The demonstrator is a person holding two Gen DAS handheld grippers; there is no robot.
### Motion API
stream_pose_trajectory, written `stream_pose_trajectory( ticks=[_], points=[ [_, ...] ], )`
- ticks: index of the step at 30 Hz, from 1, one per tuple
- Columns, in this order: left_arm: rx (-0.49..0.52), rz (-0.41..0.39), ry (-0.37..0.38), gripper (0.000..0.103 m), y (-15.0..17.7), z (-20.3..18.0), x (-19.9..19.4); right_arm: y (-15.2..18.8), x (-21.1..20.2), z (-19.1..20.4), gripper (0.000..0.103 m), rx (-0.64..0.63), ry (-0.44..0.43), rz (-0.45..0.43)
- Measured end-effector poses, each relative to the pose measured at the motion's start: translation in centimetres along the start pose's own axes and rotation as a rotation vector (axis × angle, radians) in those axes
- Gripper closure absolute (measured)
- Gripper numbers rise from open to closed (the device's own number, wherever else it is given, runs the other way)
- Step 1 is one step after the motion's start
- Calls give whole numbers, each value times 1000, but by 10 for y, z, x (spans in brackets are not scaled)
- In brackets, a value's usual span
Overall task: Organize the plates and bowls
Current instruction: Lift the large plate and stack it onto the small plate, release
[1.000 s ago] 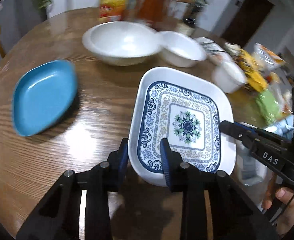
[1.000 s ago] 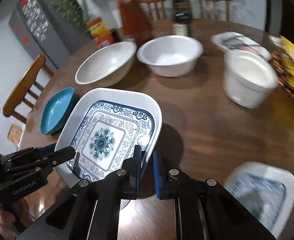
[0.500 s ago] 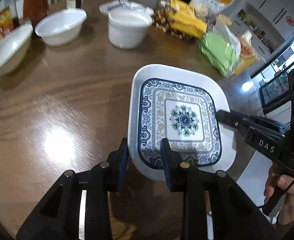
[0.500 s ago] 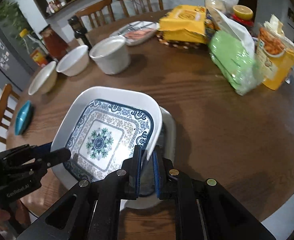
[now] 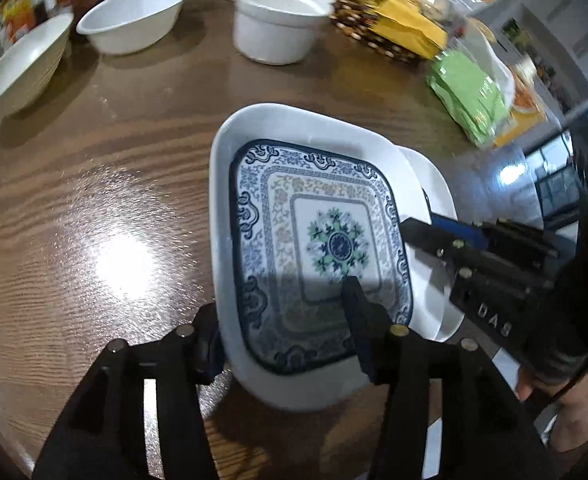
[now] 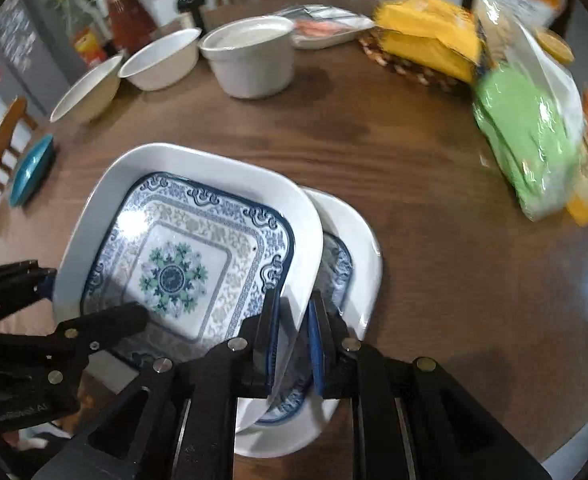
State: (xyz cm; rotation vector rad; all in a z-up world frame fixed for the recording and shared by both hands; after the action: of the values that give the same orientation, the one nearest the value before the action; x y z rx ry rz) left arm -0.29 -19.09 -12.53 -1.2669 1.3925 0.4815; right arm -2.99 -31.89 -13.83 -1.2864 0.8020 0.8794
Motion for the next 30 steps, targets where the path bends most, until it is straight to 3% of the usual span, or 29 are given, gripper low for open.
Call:
stream_pose_trajectory(
  ticks=[4,16,19,24,30],
  points=[
    [-34,-9,13,50,-7,8,2,-13,6,6,87,-4,-24,-8],
    [-172,-68,-117,51,-40,79,-19,-69,40,64,88,-122,-99,-48],
    [-158,-66,-118,54,-41,77,-24,-78,41,66,89,-113,-121,-54],
    [-95,-77,-120,53,-41,57,-22,-72,20,48,90,-114,-63,-82],
    [-93,-105,-145,51,-50,66,-22,-68,17,41,90,-87,-29,-80]
  ],
)
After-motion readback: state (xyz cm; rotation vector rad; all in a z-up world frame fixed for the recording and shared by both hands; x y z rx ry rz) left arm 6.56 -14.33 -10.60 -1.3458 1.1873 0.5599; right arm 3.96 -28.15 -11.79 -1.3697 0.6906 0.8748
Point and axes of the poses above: each gripper's, at about its wrist camera, not at the fingertips, and x roughly the way its jaws point, z to its left, y to its underside, the point moved 5 cm from there along x, roughly the way its jaws point, and after that the axes turned 3 degrees about -z, right-handed, at the moved point
